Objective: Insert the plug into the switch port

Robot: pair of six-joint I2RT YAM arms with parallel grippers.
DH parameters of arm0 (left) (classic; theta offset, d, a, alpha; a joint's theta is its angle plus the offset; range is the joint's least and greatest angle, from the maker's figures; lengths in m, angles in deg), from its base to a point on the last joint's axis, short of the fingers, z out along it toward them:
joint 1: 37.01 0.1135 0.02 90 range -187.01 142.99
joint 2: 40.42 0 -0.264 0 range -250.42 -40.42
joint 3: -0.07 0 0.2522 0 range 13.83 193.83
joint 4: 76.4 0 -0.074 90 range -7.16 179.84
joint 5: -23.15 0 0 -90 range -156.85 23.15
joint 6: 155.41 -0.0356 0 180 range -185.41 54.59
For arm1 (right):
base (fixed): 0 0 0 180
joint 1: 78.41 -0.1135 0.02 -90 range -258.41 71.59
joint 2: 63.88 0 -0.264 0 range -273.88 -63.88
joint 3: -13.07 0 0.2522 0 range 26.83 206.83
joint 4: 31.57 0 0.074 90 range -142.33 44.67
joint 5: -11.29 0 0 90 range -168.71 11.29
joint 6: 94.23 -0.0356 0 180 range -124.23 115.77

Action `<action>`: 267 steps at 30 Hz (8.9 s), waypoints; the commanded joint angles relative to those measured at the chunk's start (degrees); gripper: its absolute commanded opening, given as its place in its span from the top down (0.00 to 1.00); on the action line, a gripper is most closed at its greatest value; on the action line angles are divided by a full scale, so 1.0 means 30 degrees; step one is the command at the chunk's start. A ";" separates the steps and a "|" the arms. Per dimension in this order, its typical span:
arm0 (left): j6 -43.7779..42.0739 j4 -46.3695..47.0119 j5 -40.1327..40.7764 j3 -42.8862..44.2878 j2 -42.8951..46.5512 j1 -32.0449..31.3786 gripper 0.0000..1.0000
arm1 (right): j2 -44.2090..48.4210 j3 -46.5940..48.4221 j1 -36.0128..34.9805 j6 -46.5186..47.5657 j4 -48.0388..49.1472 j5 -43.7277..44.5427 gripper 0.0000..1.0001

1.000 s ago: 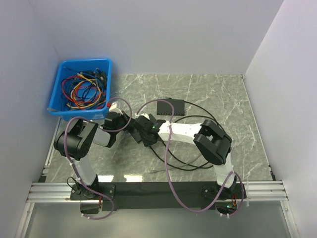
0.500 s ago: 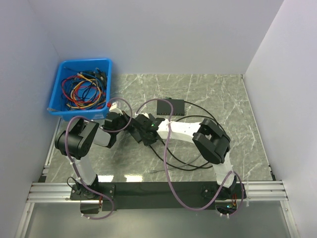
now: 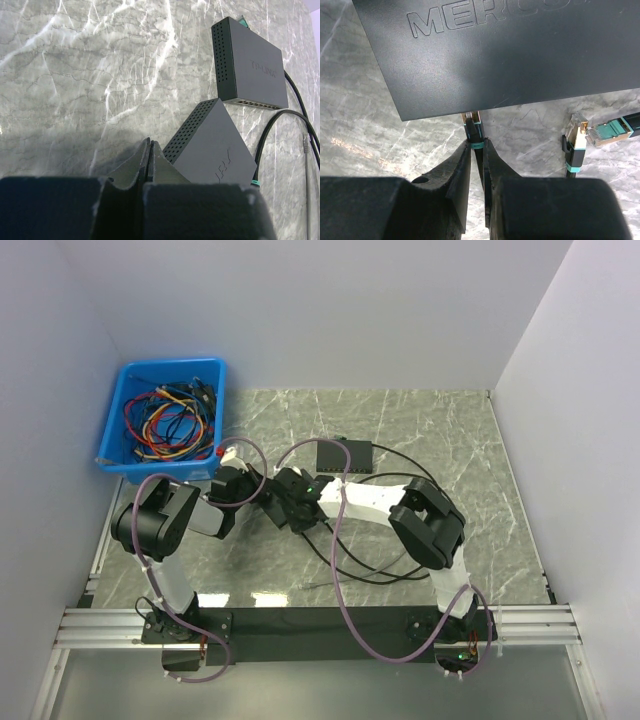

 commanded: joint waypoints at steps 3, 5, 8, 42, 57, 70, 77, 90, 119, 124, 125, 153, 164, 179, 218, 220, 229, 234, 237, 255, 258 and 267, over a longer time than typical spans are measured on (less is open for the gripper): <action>0.0596 -0.4687 -0.2730 -0.1014 -0.0518 -0.1508 1.00 | -0.0356 -0.0070 0.0696 -0.0401 0.8029 0.0938 0.68; 0.0655 -0.4775 -0.2613 -0.1130 -0.0225 -0.1508 0.99 | -0.0121 -0.0975 0.0667 -0.0488 0.8147 0.0996 0.57; 0.0450 -0.5797 -0.1824 -0.1015 0.0770 -0.1450 0.98 | 0.0465 -0.2180 0.0638 -0.0605 0.8294 0.1084 0.46; -0.1192 -1.4444 0.2193 0.2474 0.9266 0.0396 0.50 | 0.9782 -0.7719 0.0050 -0.0136 0.4489 0.4160 0.24; -0.1718 -1.4269 0.1785 0.1593 0.9681 0.0748 0.49 | 0.6095 -0.6083 0.1163 -0.1075 0.6073 -0.0559 0.23; -0.1718 -1.3593 0.1373 0.0305 1.0177 0.0807 0.50 | 0.2783 -0.1543 0.3889 -0.0547 0.4838 -0.0673 0.21; -0.1660 -1.3768 0.1108 0.0188 1.0732 0.0807 0.50 | 0.0820 -0.0366 0.4358 -0.0576 0.4720 -0.0938 0.21; -0.1806 -1.3886 0.1431 0.0011 1.1027 0.0807 0.51 | 0.0554 -0.1535 0.4769 -0.0692 0.5363 -0.1608 0.21; -0.1748 -1.4796 0.3335 -0.0252 1.2052 0.1422 0.52 | 0.2658 0.0076 0.0814 0.1677 0.5658 0.1696 0.22; -0.1923 -1.4445 0.2956 -0.0486 1.2374 0.1422 0.53 | 0.5732 -0.2237 0.0843 0.2031 0.4721 0.4302 0.22; -0.2010 -1.4037 0.2693 -0.0574 1.2635 0.1422 0.53 | 0.6059 -0.3082 0.0843 0.1973 0.4459 0.4655 0.22; -0.2744 -1.3737 0.4623 0.3820 0.8535 -0.6400 0.54 | 1.4472 -1.2845 0.3833 -0.0460 0.7178 0.1501 0.24; -0.3154 -1.5352 0.6674 0.4202 0.9503 -0.6342 0.54 | 1.0283 -1.0946 0.0784 -0.1073 0.6888 0.2198 0.28; -0.2890 -1.2866 0.2754 0.4755 0.7923 -0.3736 0.54 | 1.0019 -0.7872 0.6052 -0.1776 0.6537 0.0853 0.24; -0.2920 -1.1133 -0.3901 1.4660 -0.5495 -0.2387 0.53 | -0.1876 0.1860 1.2503 -0.2129 0.4780 -0.3925 0.25; -0.2861 -1.1191 -0.4018 1.4689 -0.5614 -0.2416 0.53 | -0.1965 0.2035 1.2358 -0.2100 0.4749 -0.4071 0.25; -0.1661 -0.9113 -0.4021 0.9866 -0.2015 -0.2416 0.54 | -0.2990 0.3703 0.9404 -0.1574 0.4193 -0.4160 0.25; -0.1338 -0.8906 -0.3141 0.6755 0.1232 -0.2445 0.54 | -0.3459 0.4407 0.7525 -0.1777 0.4280 -0.4042 0.25; -0.1425 -0.9430 -0.2233 0.5141 0.2787 -0.2445 0.54 | -0.3810 0.4964 0.6675 -0.1952 0.4017 -0.3984 0.25; -0.2186 -1.2538 0.0258 0.3555 0.7541 -0.2445 0.54 | -0.0445 0.3064 0.5325 -0.0051 0.4018 -0.1379 0.21; -0.2392 -1.3065 0.0639 0.3966 0.7395 -0.2445 0.54 | 0.1019 0.2421 0.5325 0.0330 0.3608 -0.0090 0.21; -0.2451 -1.3124 0.0991 0.4142 0.7102 -0.2445 0.54 | 0.4451 -0.1037 0.5383 0.0801 0.3606 0.1671 0.18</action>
